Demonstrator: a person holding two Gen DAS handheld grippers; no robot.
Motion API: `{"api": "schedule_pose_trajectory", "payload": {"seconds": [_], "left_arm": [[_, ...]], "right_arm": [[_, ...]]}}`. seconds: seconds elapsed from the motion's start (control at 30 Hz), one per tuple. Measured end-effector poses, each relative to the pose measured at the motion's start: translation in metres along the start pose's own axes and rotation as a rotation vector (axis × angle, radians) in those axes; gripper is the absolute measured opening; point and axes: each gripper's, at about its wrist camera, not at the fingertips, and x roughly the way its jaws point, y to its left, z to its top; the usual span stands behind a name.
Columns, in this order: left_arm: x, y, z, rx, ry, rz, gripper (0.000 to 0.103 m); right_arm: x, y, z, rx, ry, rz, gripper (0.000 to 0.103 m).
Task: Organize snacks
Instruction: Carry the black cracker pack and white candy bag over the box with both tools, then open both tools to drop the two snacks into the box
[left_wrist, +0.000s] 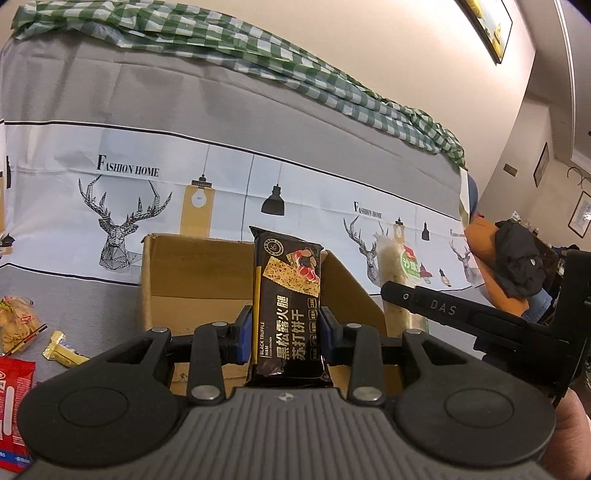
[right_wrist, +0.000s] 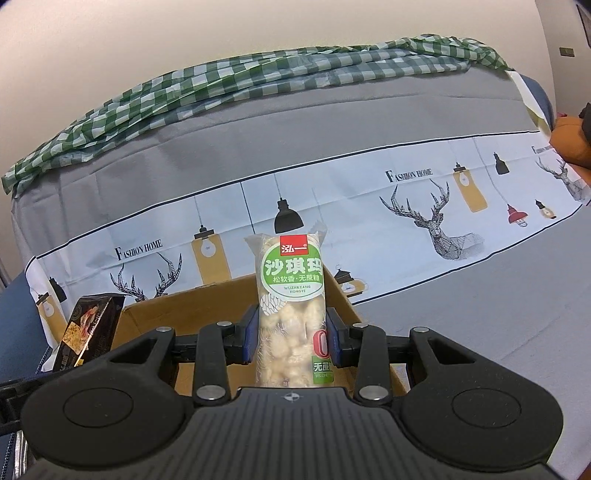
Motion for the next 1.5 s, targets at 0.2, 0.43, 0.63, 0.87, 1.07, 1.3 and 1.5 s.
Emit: {"api": "schedule_pose_trajectory", "payload": {"seconds": [0.2, 0.43, 0.63, 0.87, 1.07, 1.3, 1.5], "left_arm": [[0.002, -0.005, -0.002, 0.018, 0.011, -0.011, 0.039], [0.002, -0.007, -0.002, 0.022, 0.01, -0.018, 0.039], [0.002, -0.008, -0.002, 0.026, 0.008, -0.025, 0.039], [0.005, -0.012, -0.003, 0.033, 0.01, -0.038, 0.039], [0.007, -0.015, -0.003, 0.037, 0.019, -0.064, 0.039], [0.008, -0.013, -0.004, 0.042, 0.038, -0.074, 0.06], [0.002, -0.004, -0.003, 0.013, 0.015, -0.071, 0.045]], "right_arm": [[0.0, 0.002, 0.0, -0.011, -0.007, -0.008, 0.038], [0.0, 0.003, -0.001, -0.016, -0.007, -0.01, 0.038], [-0.001, 0.003, -0.001, -0.019, -0.015, -0.016, 0.038], [-0.003, 0.004, -0.002, -0.024, -0.028, -0.023, 0.038], [-0.004, 0.005, -0.003, -0.03, -0.034, -0.027, 0.038], [-0.003, 0.008, -0.002, -0.04, -0.036, -0.043, 0.056], [-0.001, 0.013, -0.004, -0.058, -0.028, -0.038, 0.056]]}}
